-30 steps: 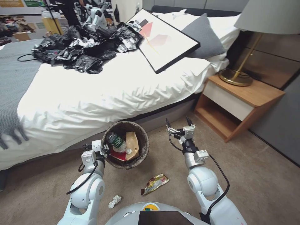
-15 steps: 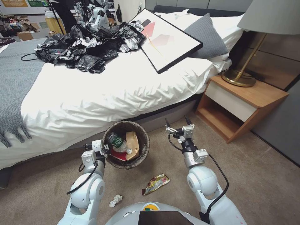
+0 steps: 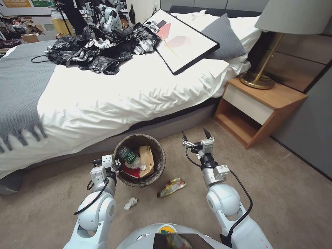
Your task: Pick up the trash bin, then pick up the garbage from the floor and place it into the trash bin.
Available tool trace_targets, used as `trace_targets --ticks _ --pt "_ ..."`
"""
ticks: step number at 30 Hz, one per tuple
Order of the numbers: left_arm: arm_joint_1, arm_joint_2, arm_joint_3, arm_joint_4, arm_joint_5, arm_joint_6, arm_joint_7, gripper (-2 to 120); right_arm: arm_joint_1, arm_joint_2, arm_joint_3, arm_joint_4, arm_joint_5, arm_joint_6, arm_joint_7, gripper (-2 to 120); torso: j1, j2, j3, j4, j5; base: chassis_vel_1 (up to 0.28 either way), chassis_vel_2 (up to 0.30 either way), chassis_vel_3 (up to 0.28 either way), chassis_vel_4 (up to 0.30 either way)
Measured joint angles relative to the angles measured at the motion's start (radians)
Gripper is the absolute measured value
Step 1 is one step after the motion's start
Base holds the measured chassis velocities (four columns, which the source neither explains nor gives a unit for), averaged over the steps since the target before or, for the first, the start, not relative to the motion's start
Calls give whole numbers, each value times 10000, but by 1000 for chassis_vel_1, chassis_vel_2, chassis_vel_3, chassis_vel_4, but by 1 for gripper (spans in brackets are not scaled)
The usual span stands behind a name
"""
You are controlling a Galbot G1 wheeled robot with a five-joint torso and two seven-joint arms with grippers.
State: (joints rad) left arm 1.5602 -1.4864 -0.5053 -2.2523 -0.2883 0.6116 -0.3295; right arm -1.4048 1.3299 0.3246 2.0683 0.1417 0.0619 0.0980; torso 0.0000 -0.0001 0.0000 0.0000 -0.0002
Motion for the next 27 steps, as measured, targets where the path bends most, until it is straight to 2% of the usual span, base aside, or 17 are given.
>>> trace_targets --ticks 7,14,17,18,19,22,23,24,27 --pt "4 0 1 -1 -1 1 0 0 90 -51 20 -287 -24 445 -151 100 -3 2 -3 -1 2 199 -188 -201 183" --pt "0 0 1 0 0 0 0 0 394 -448 251 -959 -573 773 -905 100 0 1 1 1 5 -17 7 7 -9" --pt "-1 0 1 -1 0 0 0 0 610 -943 393 -1468 -1143 819 -2121 100 0 1 2 -2 3 0 0 0 0" --pt "-1 1 0 0 0 0 0 0 942 -1505 338 -1950 -1613 813 -3046 100 0 1 2 -1 6 0 0 0 0" --pt "-1 1 0 0 0 0 0 0 942 -1505 338 -1950 -1613 813 -3046 100 0 1 2 -1 6 0 0 0 0" --pt "0 0 2 -1 0 0 0 0 2207 -2459 -324 -3407 -2121 716 -4307 100 0 0 1 1 4 0 0 0 0" --pt "0 0 2 -1 0 0 0 0 2207 -2459 -324 -3407 -2121 716 -4307 100 0 0 1 1 4 0 0 0 0" --pt "0 -1 0 0 0 0 -1 0 2899 -2534 -580 -4327 -2400 807 -4895 100 0 1 1 3 3 0 0 0 0" --pt "0 0 1 -1 0 0 0 0 4036 -2422 -1050 -5969 -2787 979 -5944 100 0 0 2 2 3 0 0 0 0"
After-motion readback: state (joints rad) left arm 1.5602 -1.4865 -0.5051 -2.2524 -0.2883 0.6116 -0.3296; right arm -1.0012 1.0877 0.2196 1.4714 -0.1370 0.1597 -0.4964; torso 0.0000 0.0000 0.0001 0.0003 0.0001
